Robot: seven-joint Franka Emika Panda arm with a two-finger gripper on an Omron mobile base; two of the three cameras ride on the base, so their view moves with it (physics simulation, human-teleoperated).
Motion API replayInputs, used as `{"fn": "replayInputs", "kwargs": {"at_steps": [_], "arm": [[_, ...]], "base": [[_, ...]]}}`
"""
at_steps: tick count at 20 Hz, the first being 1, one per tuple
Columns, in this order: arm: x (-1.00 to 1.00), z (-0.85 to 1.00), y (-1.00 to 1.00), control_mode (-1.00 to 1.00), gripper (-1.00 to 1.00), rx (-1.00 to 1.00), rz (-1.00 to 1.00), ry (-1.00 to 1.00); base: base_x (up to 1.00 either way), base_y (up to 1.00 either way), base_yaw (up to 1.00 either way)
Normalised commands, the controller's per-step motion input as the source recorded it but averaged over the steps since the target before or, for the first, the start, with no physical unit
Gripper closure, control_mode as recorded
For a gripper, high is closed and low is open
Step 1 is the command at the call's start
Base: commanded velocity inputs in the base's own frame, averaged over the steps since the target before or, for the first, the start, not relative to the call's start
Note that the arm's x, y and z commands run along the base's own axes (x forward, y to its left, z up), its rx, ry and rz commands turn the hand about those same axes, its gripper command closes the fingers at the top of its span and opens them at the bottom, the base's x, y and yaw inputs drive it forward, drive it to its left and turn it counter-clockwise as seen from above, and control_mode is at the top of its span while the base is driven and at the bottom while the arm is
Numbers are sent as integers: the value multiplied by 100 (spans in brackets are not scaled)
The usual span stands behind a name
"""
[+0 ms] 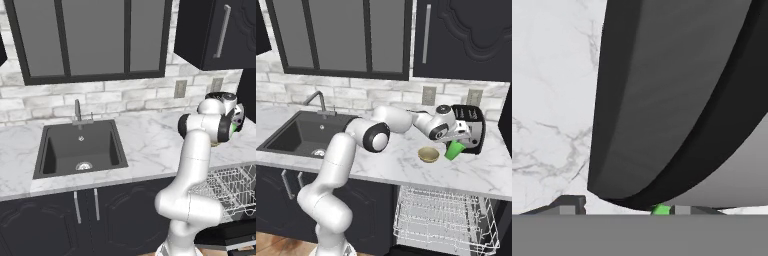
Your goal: Pick up the cup and bowl from the counter, place them in the dishwasher, and close the dishwasher door.
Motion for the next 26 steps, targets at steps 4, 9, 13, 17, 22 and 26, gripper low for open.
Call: {"fn": "replayInputs", "kwargs": {"at_steps": [4, 9, 13, 17, 22, 26], "arm": [[-24, 6, 0, -100, 100, 1, 0, -7], [-33, 20, 0, -100, 100, 0, 0, -9], [-25, 12, 0, -100, 100, 0, 0, -7], [-19, 8, 0, -100, 100, 0, 0, -6], [-28, 6, 0, -100, 100, 0, 0, -7], [-30, 17, 0, -100, 100, 0, 0, -8]], "base": [[0, 0, 0], [0, 0, 0], [0, 0, 0], [0, 0, 0], [0, 0, 0], [0, 0, 0]]}}
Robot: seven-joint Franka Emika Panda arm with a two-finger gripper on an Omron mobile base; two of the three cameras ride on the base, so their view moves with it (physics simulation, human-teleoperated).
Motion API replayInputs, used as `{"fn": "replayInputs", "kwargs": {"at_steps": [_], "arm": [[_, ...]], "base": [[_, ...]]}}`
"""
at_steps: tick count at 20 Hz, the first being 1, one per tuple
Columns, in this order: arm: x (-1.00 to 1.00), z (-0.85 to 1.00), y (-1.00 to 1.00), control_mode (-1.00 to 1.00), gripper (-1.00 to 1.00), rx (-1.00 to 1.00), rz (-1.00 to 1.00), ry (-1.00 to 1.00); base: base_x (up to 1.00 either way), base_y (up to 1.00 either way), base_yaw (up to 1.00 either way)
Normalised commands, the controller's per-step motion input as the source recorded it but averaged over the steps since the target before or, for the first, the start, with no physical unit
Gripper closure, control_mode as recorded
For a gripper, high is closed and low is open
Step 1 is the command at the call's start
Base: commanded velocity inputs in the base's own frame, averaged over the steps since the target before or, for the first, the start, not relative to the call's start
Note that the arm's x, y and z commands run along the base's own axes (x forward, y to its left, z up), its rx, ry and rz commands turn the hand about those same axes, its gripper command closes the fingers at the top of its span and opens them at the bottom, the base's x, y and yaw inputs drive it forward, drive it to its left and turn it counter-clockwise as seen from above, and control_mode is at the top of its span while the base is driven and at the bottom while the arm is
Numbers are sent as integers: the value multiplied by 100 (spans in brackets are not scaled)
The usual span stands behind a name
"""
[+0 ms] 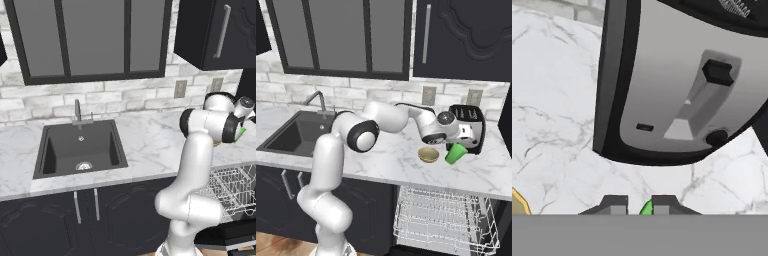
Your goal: Pick up the cup and bowl from the counter, place them in the dishwasher, and close the dishwasher door.
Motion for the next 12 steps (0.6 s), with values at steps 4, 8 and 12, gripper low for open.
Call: {"fn": "replayInputs", "kwargs": {"at_steps": [4, 8, 12], "arm": [[-28, 23, 0, -100, 100, 7, 0, -5], [-28, 17, 0, -100, 100, 14, -4, -1], [-25, 6, 0, -100, 100, 20, -14, 0]], "base": [[0, 0, 0], [0, 0, 0], [0, 0, 0]]}}
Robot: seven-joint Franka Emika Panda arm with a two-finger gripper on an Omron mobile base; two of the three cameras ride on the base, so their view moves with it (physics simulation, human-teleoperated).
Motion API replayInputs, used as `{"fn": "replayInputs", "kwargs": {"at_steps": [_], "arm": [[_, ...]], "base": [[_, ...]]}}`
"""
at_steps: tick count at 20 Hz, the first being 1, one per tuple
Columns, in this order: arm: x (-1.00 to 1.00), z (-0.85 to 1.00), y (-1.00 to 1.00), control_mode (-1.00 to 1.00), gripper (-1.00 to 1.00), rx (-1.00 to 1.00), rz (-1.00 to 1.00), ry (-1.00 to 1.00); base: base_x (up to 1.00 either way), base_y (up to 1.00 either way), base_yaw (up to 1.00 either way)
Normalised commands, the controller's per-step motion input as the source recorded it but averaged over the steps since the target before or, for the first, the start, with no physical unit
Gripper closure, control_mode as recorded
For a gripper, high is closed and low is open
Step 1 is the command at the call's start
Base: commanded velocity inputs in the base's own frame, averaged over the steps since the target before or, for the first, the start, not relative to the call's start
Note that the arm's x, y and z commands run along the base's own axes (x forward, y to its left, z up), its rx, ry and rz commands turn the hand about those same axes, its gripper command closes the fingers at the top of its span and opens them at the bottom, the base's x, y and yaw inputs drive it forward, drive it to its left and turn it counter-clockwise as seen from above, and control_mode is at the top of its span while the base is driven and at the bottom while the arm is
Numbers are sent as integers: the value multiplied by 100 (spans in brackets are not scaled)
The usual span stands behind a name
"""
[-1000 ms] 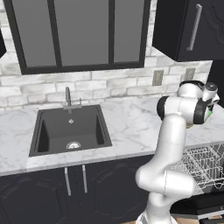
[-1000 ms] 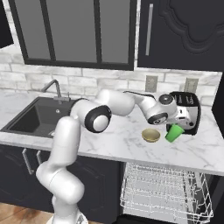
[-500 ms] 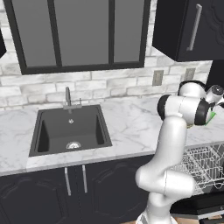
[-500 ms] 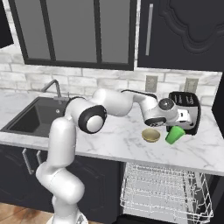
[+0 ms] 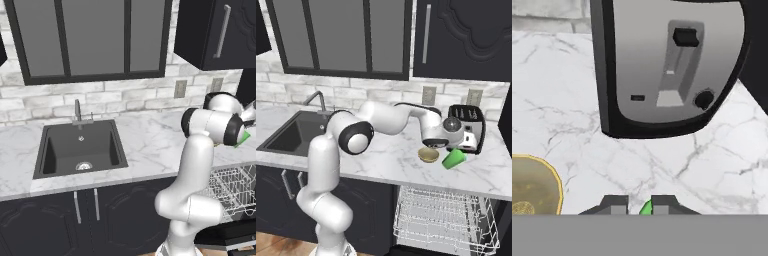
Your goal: Pick up the cup and bowl from the counter, place them in the dishwasher, and close the dishwasher door.
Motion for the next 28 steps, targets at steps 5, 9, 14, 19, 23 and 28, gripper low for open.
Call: {"fn": "replayInputs", "kwargs": {"at_steps": [5, 9, 14, 19, 23, 28], "arm": [[-21, 13, 0, -100, 100, 18, -19, -1], [-19, 9, 0, -100, 100, 13, -21, -1], [-27, 0, 0, -100, 100, 10, -22, -1], [-49, 0, 0, -100, 100, 3, -22, -10], [-61, 0, 0, -100, 100, 12, -23, -17], [-56, -1, 0, -100, 100, 11, -22, -15]], "base": [[0, 0, 0], [0, 0, 0], [0, 0, 0], [0, 0, 0], [0, 0, 0], [0, 0, 0]]}}
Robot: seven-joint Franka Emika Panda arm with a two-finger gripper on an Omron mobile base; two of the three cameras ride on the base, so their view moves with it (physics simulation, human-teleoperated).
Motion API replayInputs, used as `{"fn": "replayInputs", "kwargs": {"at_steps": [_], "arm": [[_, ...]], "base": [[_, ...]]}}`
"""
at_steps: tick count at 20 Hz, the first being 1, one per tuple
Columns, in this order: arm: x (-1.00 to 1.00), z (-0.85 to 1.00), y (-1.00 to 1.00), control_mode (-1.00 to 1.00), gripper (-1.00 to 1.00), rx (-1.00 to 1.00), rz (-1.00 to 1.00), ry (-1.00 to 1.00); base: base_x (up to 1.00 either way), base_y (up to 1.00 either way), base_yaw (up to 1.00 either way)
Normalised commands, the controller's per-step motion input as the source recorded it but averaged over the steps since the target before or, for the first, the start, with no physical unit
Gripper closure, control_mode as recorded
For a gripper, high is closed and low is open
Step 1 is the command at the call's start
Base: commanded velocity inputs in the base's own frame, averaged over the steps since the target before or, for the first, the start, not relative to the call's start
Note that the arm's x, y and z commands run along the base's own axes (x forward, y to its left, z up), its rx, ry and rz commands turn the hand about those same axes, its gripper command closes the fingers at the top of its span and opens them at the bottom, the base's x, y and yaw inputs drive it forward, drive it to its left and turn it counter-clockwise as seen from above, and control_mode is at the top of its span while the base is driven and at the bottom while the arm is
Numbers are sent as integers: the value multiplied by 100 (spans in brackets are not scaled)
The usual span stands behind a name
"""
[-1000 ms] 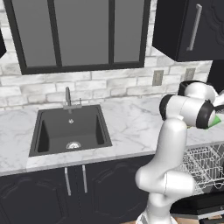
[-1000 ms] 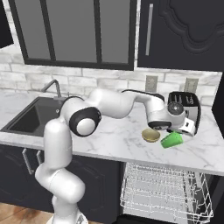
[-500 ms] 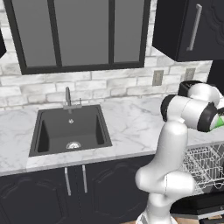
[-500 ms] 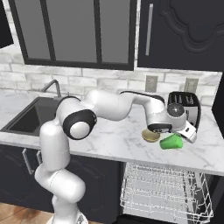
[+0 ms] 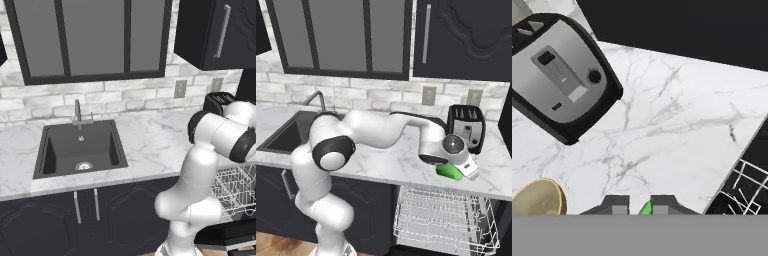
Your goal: Pick up the cup and bowl from the counter, place them in the dishwasher, and close the dishwasher door.
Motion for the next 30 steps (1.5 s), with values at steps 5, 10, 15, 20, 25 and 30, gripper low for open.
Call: {"fn": "replayInputs", "kwargs": {"at_steps": [5, 10, 15, 20, 25, 30], "arm": [[-49, -1, 0, -100, 100, 16, -17, -12], [-34, 0, -6, -100, 100, 19, -10, -6], [-16, -11, -7, -100, 100, 11, -3, 0], [-8, -31, -6, -100, 100, 7, 0, 0], [-16, -45, 0, -100, 100, 6, 0, 0], [-27, -49, -3, -100, 100, 6, 0, 0]], "base": [[0, 0, 0], [0, 0, 0], [0, 0, 0], [0, 0, 0], [0, 0, 0], [0, 0, 0]]}}
